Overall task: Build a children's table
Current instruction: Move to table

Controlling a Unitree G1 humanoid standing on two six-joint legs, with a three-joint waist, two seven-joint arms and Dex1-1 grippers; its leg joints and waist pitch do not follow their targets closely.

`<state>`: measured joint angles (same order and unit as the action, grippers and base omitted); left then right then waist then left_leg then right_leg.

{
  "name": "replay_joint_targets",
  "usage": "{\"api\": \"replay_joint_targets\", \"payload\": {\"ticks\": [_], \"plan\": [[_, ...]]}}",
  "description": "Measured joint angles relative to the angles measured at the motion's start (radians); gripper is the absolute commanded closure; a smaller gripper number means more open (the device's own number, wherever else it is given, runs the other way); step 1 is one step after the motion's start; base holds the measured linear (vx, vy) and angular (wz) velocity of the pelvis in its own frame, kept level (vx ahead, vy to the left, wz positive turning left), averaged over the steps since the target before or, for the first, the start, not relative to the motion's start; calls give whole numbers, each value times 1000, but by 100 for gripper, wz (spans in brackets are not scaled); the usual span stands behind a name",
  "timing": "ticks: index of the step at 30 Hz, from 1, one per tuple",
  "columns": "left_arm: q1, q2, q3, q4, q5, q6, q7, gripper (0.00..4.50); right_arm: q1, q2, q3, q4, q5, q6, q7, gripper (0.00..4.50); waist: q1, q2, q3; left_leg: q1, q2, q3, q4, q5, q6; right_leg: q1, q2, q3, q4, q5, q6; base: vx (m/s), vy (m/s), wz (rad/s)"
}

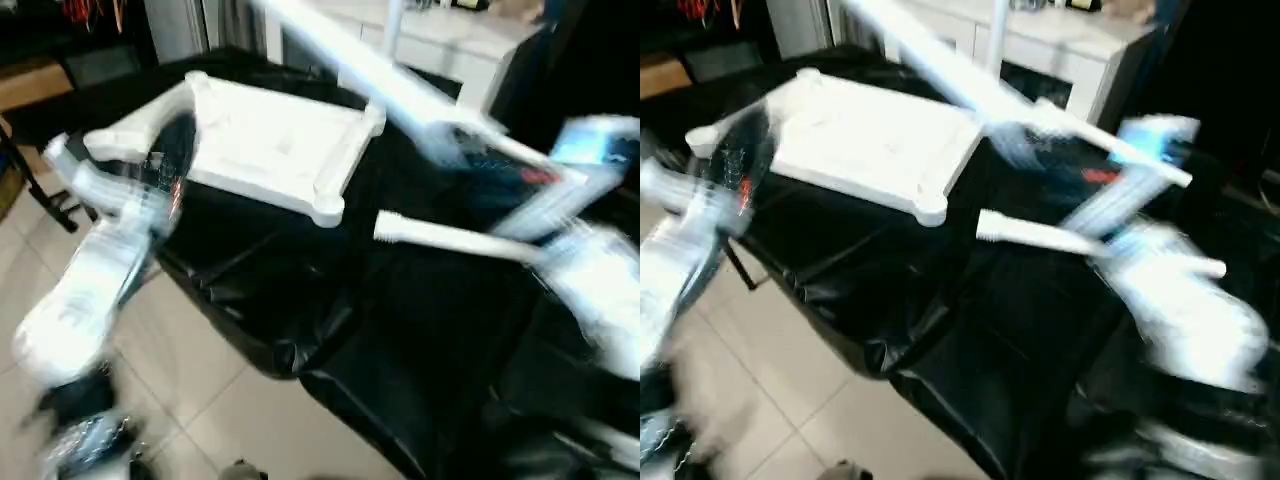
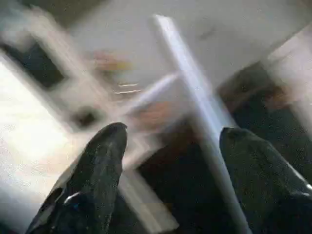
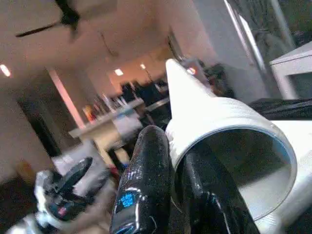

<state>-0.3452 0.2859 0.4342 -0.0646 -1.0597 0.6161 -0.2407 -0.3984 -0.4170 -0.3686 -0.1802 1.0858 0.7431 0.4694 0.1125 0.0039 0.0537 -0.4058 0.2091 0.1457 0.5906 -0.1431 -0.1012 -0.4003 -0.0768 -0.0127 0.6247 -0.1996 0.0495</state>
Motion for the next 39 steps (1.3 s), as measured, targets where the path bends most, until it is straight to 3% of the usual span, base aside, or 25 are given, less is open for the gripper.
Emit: {"api": "replay_joint_targets", "payload": {"ticks": [3, 6, 9, 10, 12, 14, 16, 18, 23, 28, 29, 30, 31, 32, 33, 34, 35, 37, 39], "plan": [[83, 100, -128, -76, 295, -109, 50, 106, 0, -44, -14, 16, -70, -14, 12, 450, -2, 0, 0, 2, 0, 0, -2, 0, 0, 0, 0, 0, 0, 0, 1, 0, 0, 0], [122, 138, -189, -137, 478, -165, 136, 106, -20, -22, -25, 38, -104, -65, -32, 450, -8, 1, 0, 3, 0, 0, -1, 0, 0, 0, 0, 0, 1, 2, 0, 0, 0, 0], [153, 160, -220, -203, 589, -168, 229, 106, -37, 70, -31, 36, -171, -168, -157, 450, -20, 0, -1, 3, 0, 0, 0, 0, 0, 0, 0, 0, 2, 3, 0, 0, 0, 0], [161, 158, -229, -215, 610, -169, 240, 106, -32, 82, -22, 36, -207, -196, -183, 450, -21, 1, -2, 3, -1, 0, 0, 0, 0, 0, -1, 0, 2, 3, 0, 0, 0, 0], [199, 148, -260, -234, 674, -188, 263, 106, 14, 88, 35, 17, -349, -267, -245, 450, -22, 0, -3, 3, -1, 1, 0, 0, 0, 0, -1, 0, 1, 2, 0, 0, 0, 0], [226, 127, -285, -222, 726, -205, 278, 106, 48, 104, 86, 16, -455, -295, -290, 450, -25, -1, -2, 1, -1, 1, 0, 0, 0, -2, -1, 1, 1, 3, 0, 0, 0, 0], [228, 107, -293, -209, 758, -218, 291, 106, 57, 124, 129, 15, -516, -312, -319, 450, -27, -1, -2, 0, -1, 1, 0, 0, 0, -3, 0, 1, 2, 3, 0, 0, 0, 0], [227, 81, -309, -208, 783, -241, 313, 106, 75, 120, 201, -16, -618, -341, -367, 450, -28, -2, -3, 1, -1, 1, 0, 0, 0, -3, 0, 1, 2, 2, 0, 0, 0, 0], [227, 54, -337, -209, 791, -272, 317, 106, 89, 122, 310, -28, -739, -376, -399, 450, -29, -3, -3, 0, -1, 1, 0, 0, 0, -4, 0, 1, 0, 2, 0, 0, 0, 0], [211, 18, -373, -197, 833, -314, 299, 106, 87, 171, 345, 26, -787, -407, -395, 450, -25, -6, -3, 1, -1, 1, 0, 0, 0, -3, 0, 1, 0, 2, 0, 0, 0, 0], [210, 16, -383, -192, 842, -318, 297, 106, 86, 178, 349, 43, -787, -409, -395, 450, -24, -6, -2, 7, 2, 6, 0, -2, 1, -8, 5, 5, -2, 2, 1, 0, 0, 0], [211, 16, -382, -185, 847, -319, 297, 106, 81, 183, 354, 55, -787, -409, -395, 450, -20, -8, 0, 20, 9, 21, 2, -6, 2, -7, 18, 16, -3, 2, 0, -46, -35, -37], [211, 18, -380, -175, 853, -319, 297, 106, 75, 193, 361, 73, -788, -415, -396, 450, -19, -10, 2, 36, 15, 33, 4, -16, 1, -3, 22, 25, -4, 2, 0, -46, -35, -37], [211, 19, -377, -171, 860, -321, 297, 106, 70, 202, 369, 86, -790, -422, -397, 450, -22, -15, 5, 60, 18, 38, 9, -31, -3, 2, 20, 25, -5, 1, -1, 9, 8, -74], [211, 19, -376, -171, 861, -323, 297, 106, 64, 207, 372, 92, -790, -424, -397, 450, -25, -19, 8, 76, 21, 35, 12, -44, -5, 6, 19, 19, -8, 1, -2, 32, 73, -95], [210, 20, -376, -170, 864, -327, 297, 106, 57, 212, 371, 100, -790, -430, -397, 450, -37, -21, 10, 89, 22, 24, 13, -55, -11, 14, 15, 2, -16, -2, -6, 32, 73, -95], [209, 19, -380, -170, 869, -334, 296, 106, 51, 213, 368, 108, -798, -440, -396, 450, -59, -17, 15, 91, 24, -2, 11, -62, -16, 37, 1, -37, -25, -9, -13, -7, 43, -72], [211, 14, -391, -170, 870, -339, 293, 106, 47, 210, 353, 109, -809, -445, -396, 450, -90, -31, 13, 105, 30, -4, 8, -70, -29, 38, -9, -59, -25, -16, -19, -6, -14, -40], [222, 3, -395, -170, 874, -340, 290, 106, 45, 211, 346, 111, -810, -448, -390, 450, -111, -34, 9, 109, 30, -17, 6, -85, -29, 37, -11, -80, -32, -16, -19, 56, -33, -31]]}}
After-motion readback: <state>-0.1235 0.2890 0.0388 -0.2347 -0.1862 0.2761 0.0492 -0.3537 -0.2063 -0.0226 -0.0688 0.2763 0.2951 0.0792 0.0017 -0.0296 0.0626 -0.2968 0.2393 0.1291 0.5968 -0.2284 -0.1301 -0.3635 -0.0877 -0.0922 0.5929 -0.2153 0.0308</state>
